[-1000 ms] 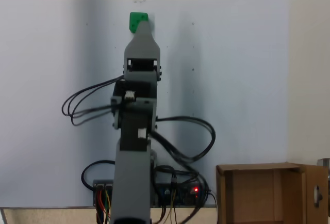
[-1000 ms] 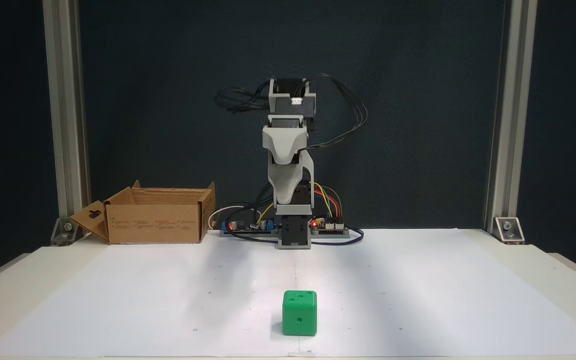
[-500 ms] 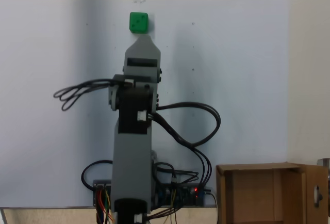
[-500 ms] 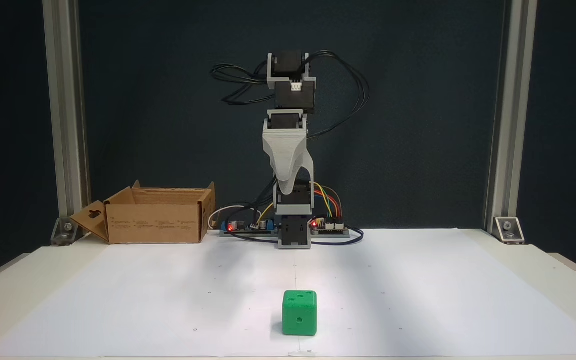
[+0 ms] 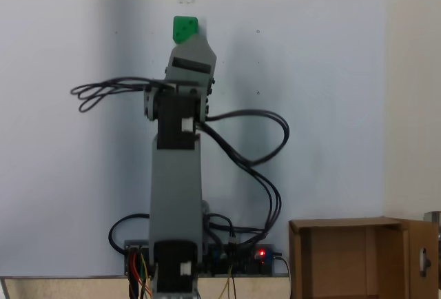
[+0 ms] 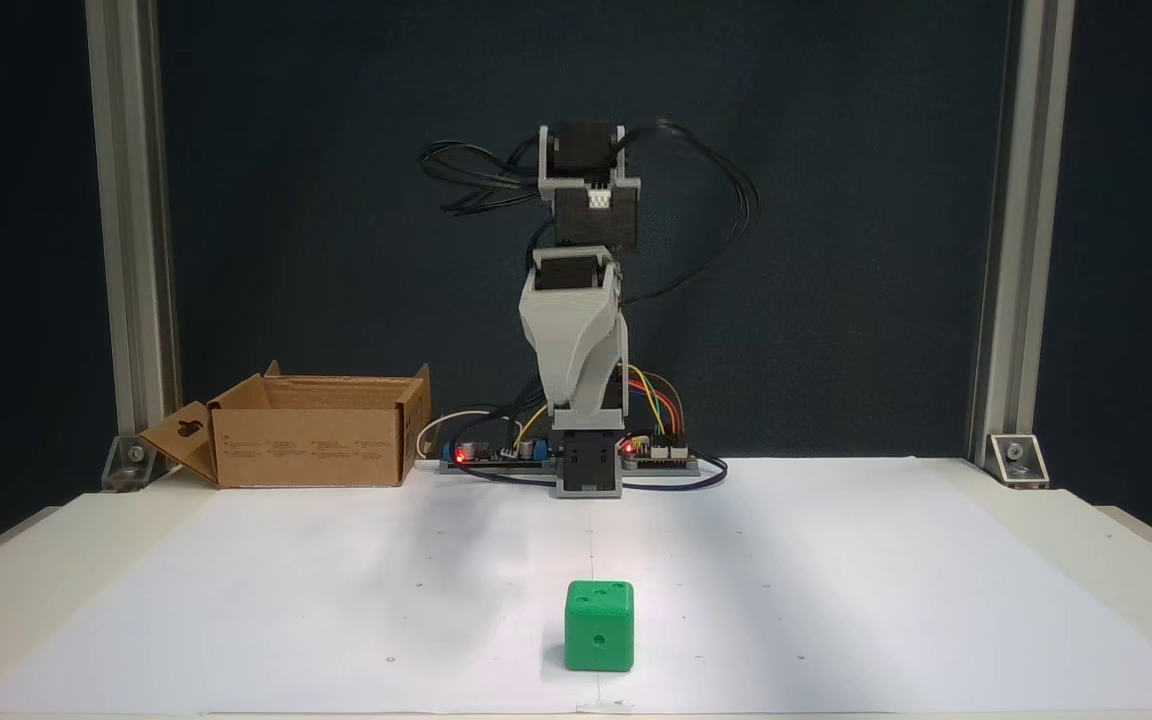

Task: Grasp a green dice and put it in the bin.

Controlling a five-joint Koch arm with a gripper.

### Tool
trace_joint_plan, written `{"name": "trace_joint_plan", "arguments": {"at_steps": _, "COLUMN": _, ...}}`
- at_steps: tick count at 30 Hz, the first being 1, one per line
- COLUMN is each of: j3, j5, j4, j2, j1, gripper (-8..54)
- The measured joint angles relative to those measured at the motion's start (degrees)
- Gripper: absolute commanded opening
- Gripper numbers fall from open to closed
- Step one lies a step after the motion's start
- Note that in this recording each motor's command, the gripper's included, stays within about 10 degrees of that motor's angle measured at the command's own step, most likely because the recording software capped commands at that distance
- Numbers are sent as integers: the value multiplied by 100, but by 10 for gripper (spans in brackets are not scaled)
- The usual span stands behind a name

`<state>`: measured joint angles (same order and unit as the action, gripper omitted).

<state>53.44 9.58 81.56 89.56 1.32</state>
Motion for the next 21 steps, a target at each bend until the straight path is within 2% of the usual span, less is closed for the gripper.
{"name": "trace_joint_plan", "arguments": {"at_steps": 10, "j3": 0, "j5": 0, "j4": -650, "j2": -642, "j1": -79, "gripper": 421}}
{"name": "trace_joint_plan", "arguments": {"at_steps": 21, "j3": -369, "j5": 9, "j4": -826, "j2": -923, "j1": -132, "gripper": 422}}
